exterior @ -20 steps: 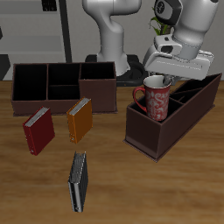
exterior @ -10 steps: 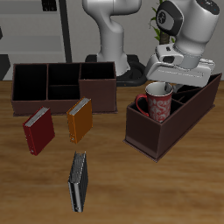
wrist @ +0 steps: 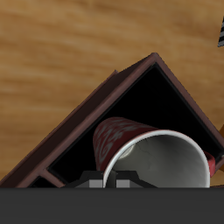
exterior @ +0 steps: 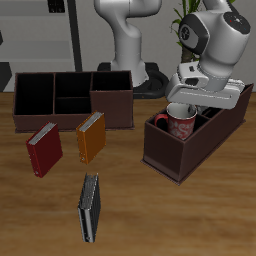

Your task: Place the red mug into the left desk caddy's right compartment

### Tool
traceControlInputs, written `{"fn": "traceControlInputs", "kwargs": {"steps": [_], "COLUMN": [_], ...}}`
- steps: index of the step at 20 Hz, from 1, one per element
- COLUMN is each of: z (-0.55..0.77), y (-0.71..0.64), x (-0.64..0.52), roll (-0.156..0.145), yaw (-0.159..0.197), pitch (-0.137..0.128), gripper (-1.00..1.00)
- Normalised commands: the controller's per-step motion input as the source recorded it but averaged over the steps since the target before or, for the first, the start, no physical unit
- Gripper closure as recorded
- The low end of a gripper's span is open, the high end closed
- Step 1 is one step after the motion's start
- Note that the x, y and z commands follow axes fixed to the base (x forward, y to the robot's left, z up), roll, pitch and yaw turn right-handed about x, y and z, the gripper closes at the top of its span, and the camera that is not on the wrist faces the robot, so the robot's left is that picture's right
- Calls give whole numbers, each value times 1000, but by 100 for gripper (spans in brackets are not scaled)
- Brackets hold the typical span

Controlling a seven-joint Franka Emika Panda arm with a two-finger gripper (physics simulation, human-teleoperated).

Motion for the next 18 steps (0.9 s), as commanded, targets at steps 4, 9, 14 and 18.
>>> {"fn": "traceControlInputs", "kwargs": {"steps": [4,9,14,18], "z": [-92,31,62,119], "y": [53,-48,23,-23], "x": [-7,23,22,-11], "roll": [56,-24,6,-1], "yaw": [-77,-6,0,-6], "pitch": [37,9,-7,-17], "gripper": [-100,-100,-100,-100]}}
